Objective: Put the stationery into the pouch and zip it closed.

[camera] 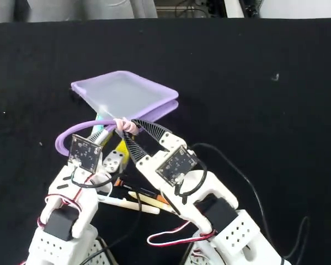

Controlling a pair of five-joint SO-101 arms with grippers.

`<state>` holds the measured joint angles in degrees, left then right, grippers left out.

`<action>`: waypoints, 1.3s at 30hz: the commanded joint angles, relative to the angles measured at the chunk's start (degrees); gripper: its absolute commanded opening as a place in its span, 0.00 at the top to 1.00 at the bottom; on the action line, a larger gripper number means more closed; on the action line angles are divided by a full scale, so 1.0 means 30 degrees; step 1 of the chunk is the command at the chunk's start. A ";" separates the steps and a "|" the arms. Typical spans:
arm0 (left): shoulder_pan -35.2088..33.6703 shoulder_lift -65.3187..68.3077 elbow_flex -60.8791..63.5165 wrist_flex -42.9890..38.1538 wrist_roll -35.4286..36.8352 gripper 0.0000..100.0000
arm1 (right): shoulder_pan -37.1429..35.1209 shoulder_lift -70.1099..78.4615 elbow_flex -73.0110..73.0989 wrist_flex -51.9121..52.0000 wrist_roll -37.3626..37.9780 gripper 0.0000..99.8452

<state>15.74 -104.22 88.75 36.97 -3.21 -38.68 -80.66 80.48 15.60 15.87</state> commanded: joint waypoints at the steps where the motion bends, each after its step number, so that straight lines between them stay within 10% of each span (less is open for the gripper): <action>1: -0.0630 -0.0117 -0.0015 -0.0322 0.0000 0.86 | 0.0117 -0.0513 -0.0103 0.0029 0.0205 0.99; 39: -0.0952 -0.0117 0.0542 -0.0322 -0.0029 0.97 | 0.3311 -0.0513 -0.0190 0.0000 0.0234 0.99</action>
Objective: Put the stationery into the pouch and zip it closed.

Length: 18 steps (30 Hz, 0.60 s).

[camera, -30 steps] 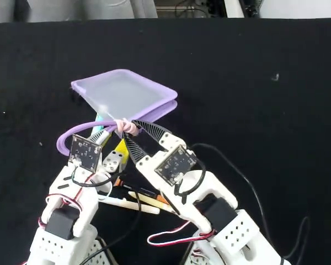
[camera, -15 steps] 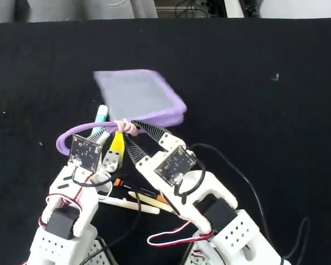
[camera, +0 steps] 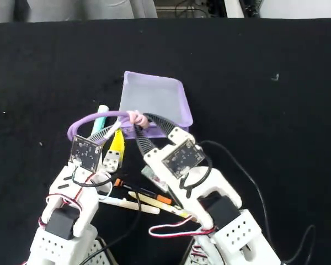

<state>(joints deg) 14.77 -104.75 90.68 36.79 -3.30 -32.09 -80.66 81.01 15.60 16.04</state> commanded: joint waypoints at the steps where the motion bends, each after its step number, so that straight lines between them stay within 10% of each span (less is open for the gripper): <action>1: -0.0982 0.0059 -0.0132 -0.0264 0.0000 0.97 | 0.1348 -0.0513 -0.0396 0.0000 0.0176 0.99; 18: -0.2623 0.0059 -0.0220 -0.0322 0.0029 0.97 | 0.5685 -0.0513 -0.2505 0.1934 0.0147 0.99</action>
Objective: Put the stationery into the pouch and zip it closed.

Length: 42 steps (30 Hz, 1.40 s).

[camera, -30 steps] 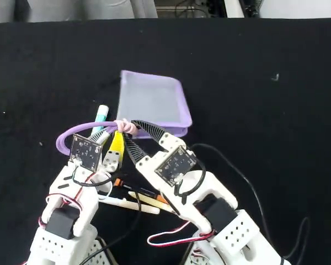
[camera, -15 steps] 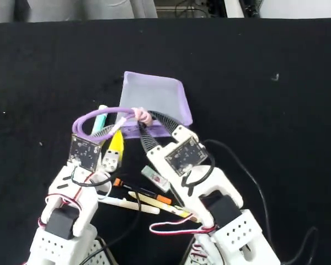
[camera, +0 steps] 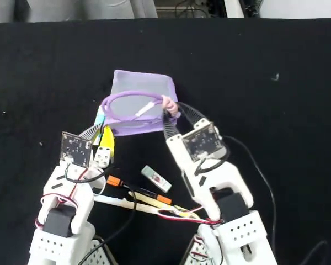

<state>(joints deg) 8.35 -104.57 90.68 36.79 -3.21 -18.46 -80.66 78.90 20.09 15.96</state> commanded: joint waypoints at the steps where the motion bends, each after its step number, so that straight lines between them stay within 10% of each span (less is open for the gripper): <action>1: -0.0484 0.0000 -0.0220 -0.0322 0.0000 0.97 | 0.1377 -0.0513 -0.1890 0.0527 0.0176 0.99; 42: -0.0278 0.0059 0.0659 -0.1348 0.1495 0.83 | 0.3458 -0.0542 -0.2476 0.0674 0.0029 0.99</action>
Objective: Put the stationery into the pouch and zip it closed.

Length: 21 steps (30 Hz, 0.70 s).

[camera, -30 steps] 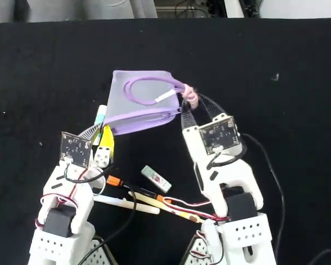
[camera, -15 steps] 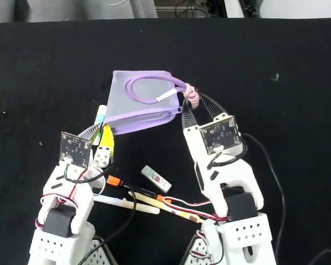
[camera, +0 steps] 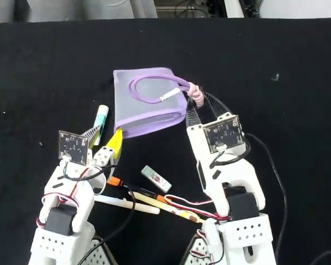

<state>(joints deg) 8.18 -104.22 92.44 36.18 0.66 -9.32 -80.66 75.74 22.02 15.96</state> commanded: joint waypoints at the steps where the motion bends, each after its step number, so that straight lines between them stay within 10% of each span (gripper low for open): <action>1: -0.0220 -0.0029 0.0337 -0.1700 0.0205 0.83 | 0.0410 -0.0542 -0.1421 0.0029 0.0029 0.99; 21: -0.0103 0.0000 0.0571 -0.3341 0.1289 0.83 | 0.0410 -0.0542 -0.1421 0.0029 0.0029 0.99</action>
<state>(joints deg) 8.18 -104.13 95.60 27.38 3.74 -9.32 -80.66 75.74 22.02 15.96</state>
